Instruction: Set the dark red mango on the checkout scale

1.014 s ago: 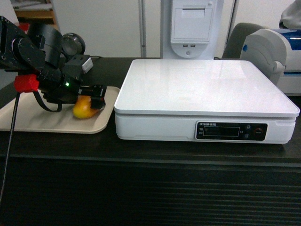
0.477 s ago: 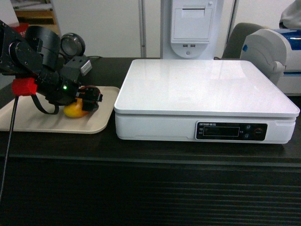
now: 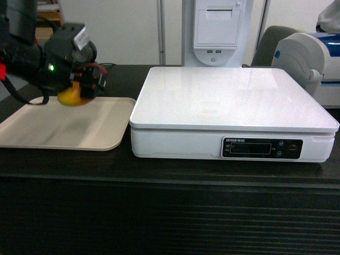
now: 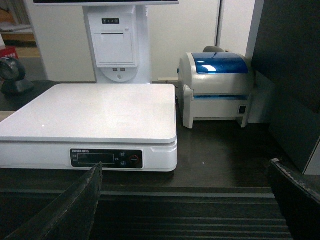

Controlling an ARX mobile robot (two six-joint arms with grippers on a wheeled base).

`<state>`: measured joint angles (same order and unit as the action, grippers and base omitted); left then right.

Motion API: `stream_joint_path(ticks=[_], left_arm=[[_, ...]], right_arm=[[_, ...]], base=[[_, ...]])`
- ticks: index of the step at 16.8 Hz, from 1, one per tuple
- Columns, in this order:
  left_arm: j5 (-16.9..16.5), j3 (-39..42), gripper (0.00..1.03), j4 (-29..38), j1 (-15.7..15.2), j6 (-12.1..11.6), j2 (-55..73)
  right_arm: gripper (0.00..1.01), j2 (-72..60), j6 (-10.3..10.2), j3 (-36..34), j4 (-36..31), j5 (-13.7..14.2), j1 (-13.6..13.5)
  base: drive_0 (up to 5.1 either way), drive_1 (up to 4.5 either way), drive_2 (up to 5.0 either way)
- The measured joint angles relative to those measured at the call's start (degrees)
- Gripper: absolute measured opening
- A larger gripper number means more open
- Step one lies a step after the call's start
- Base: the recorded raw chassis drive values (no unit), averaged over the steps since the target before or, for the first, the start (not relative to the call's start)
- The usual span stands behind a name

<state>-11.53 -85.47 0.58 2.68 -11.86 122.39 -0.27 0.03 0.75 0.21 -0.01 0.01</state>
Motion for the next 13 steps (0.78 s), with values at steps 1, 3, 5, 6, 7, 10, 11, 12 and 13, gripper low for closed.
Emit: stream_joint_path(ticks=[1,3,5,6,7,10,11,12,13], left_arm=[[-0.6,1.3,0.61,1.1,1.2,1.1,-3.7],[-2.3,1.9,0.61,1.9,4.8,4.8,-8.8],[-2.3,1.8,0.61,1.8,7.6,7.8,-10.1],[-1.9,1.5,0.61,0.8,9.5,9.9,-10.0],[-1.1,0.7,0.61,0.1,11.5,11.9,-9.3],[1.2,-3.6,0.61,-2.0,17.1,17.9,-5.9],[2.6,-5.2,0.61,-2.9,19.0,19.6,-4.5],[3.6,-7.1,0.61,-3.7,20.6,21.1,-2.9],[4.9,-9.0,0.61,-5.1,22.2,22.4,-1.3]], right_arm=[[0.98,0.0,0.0,0.0,0.0,0.0,0.0],[0.98,0.0,0.0,0.0,0.0,0.0,0.0],[0.98,0.0,0.0,0.0,0.0,0.0,0.0],[0.98,0.0,0.0,0.0,0.0,0.0,0.0],[0.98,0.0,0.0,0.0,0.0,0.0,0.0],[0.98,0.0,0.0,0.0,0.0,0.0,0.0],[0.98,0.0,0.0,0.0,0.0,0.0,0.0],[0.98,0.0,0.0,0.0,0.0,0.0,0.0],[0.98,0.0,0.0,0.0,0.0,0.0,0.0]], base=[[0.0,0.00,0.0],[0.0,0.00,0.0],[0.0,0.00,0.0],[0.0,0.00,0.0],[0.0,0.00,0.0],[0.0,0.00,0.0],[0.0,0.00,0.0],[0.0,0.00,0.0],[0.0,0.00,0.0]])
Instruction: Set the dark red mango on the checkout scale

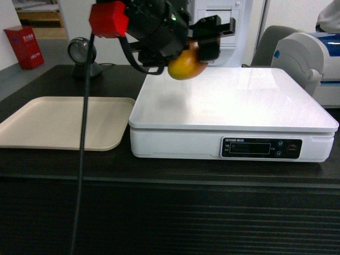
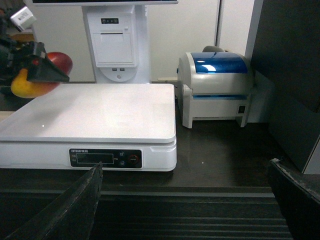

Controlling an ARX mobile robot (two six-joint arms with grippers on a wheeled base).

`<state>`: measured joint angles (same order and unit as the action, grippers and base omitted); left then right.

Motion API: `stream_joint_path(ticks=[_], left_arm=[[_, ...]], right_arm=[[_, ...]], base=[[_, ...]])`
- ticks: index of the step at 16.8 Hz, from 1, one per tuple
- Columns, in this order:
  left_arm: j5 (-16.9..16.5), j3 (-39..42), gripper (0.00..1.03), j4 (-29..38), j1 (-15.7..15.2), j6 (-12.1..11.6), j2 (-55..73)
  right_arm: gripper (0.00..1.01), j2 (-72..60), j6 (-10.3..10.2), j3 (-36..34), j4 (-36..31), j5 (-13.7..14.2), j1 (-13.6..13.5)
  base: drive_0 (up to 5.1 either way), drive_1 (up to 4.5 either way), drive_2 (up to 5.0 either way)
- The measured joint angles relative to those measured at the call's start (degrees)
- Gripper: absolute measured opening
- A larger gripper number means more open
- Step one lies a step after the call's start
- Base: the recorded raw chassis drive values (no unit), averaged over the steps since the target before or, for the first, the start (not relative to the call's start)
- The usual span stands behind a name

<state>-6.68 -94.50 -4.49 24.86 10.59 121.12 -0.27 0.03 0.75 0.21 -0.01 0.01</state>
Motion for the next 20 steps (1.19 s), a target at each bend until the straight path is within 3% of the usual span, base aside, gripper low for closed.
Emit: stream_joint_path(ticks=[3,11,16,17,20], left_arm=[[7.2,-11.4,0.61,-6.3,4.4,4.5,8.9],[10.0,-11.7,0.61,-7.0,6.1,4.3,11.1],[11.6,-12.0,0.61,-6.2,6.6,1.7,12.6],[11.6,-12.0,0.67,-5.9,6.6,1.2,12.6],[11.3,-12.3,0.98,-5.3,6.4,0.2,12.6]], right_arm=[[0.98,0.0,0.0,0.0,0.0,0.0,0.0],[0.98,0.0,0.0,0.0,0.0,0.0,0.0],[0.98,0.0,0.0,0.0,0.0,0.0,0.0],[0.98,0.0,0.0,0.0,0.0,0.0,0.0],[0.98,0.0,0.0,0.0,0.0,0.0,0.0]], base=[[0.0,0.00,0.0],[0.0,0.00,0.0],[0.0,0.00,0.0],[0.0,0.00,0.0],[0.0,0.00,0.0]])
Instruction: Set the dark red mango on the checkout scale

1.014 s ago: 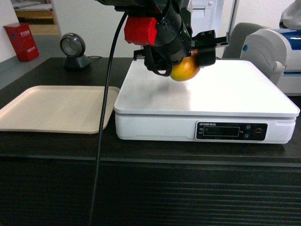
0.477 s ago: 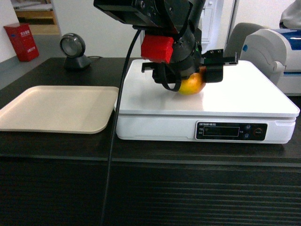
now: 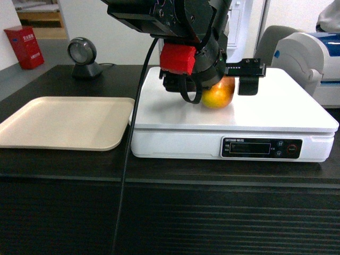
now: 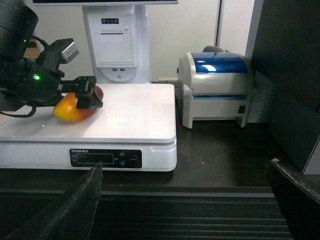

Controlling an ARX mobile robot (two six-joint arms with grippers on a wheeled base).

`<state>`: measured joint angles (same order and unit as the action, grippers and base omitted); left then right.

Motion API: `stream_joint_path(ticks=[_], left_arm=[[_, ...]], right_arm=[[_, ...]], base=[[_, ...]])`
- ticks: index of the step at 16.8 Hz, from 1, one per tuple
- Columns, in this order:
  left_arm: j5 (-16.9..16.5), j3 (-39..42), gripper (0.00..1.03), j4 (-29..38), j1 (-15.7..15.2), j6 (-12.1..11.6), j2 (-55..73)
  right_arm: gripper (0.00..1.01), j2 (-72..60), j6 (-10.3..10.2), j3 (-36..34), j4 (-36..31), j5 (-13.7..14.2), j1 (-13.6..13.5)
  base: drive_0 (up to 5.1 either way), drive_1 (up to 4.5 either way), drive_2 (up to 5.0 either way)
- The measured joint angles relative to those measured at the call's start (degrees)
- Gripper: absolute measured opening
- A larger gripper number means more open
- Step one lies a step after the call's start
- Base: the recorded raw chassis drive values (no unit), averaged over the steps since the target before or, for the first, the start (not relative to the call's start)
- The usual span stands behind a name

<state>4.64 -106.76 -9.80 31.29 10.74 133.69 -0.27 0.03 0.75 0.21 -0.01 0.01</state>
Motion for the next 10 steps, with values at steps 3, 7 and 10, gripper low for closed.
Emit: stream_joint_path(ticks=[3,7,10], left_arm=[[-0.4,-0.2,0.98,0.9,-0.1,-0.7,0.0],[-0.5,0.2,0.98,4.2,-0.6,-2.4,-1.5],[-1.9,3.2,0.98,8.6,-1.7,-4.5,-8.6]], right_arm=[[0.98,0.0,0.0,0.0,0.0,0.0,0.0],[0.98,0.0,0.0,0.0,0.0,0.0,0.0],[0.98,0.0,0.0,0.0,0.0,0.0,0.0]], base=[[0.0,0.00,0.0],[0.0,0.00,0.0],[0.0,0.00,0.0]])
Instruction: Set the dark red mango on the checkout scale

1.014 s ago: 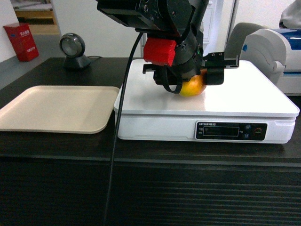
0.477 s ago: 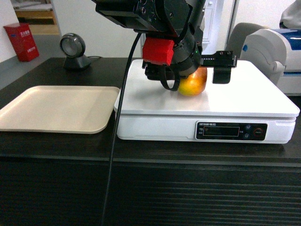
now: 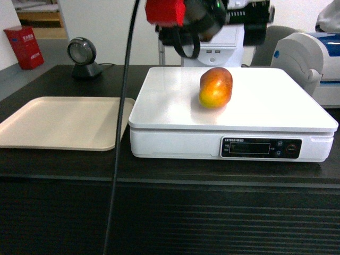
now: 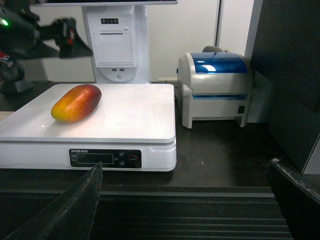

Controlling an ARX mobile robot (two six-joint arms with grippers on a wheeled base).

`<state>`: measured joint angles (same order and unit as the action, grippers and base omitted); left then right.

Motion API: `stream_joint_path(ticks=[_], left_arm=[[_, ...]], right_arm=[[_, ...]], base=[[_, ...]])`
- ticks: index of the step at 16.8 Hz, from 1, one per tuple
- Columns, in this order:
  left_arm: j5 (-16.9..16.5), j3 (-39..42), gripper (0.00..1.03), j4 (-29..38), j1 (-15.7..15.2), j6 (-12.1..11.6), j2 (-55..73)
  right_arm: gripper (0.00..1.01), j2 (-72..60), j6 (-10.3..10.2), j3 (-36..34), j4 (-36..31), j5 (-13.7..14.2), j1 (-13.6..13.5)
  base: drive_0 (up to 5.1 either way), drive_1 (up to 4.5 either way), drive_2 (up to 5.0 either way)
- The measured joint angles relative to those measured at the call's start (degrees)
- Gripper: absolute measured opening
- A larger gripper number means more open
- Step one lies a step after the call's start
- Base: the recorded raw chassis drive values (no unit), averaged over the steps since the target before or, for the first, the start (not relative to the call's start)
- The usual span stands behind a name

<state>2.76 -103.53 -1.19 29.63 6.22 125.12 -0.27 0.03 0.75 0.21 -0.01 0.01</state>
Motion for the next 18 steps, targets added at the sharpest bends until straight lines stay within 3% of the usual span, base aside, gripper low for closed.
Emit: stream_joint_path(ticks=[3,5,10,11,12,13,18], left_arm=[[-2.8,8.2,0.98,7.0,-2.7,-2.3,-10.1],[-4.1,15.6,0.98,10.6,-6.5,-3.6,-17.1],[-6.0,34.0,0.98,16.4,-19.2,-5.7,-34.9],[-4.6,37.4,0.96,17.1,-20.9,-6.5,-39.4],[0.5,42.8,0.85,23.3,-22.7,-6.5,-43.8],[1.7,50.8,0.73,27.8,-24.5,-6.4,-49.5],[0.1,76.0,0.15,37.4,-26.3,-6.4,-60.5]], right_arm=[[0.98,0.0,0.0,0.0,0.0,0.0,0.0],[0.98,0.0,0.0,0.0,0.0,0.0,0.0],[0.98,0.0,0.0,0.0,0.0,0.0,0.0],[0.98,0.0,0.0,0.0,0.0,0.0,0.0],[0.98,0.0,0.0,0.0,0.0,0.0,0.0],[0.98,0.0,0.0,0.0,0.0,0.0,0.0],[0.98,0.0,0.0,0.0,0.0,0.0,0.0]], base=[[0.0,0.00,0.0],[0.0,0.00,0.0],[0.0,0.00,0.0],[0.0,0.00,0.0],[0.0,0.00,0.0],[0.0,0.00,0.0],[0.0,0.00,0.0]])
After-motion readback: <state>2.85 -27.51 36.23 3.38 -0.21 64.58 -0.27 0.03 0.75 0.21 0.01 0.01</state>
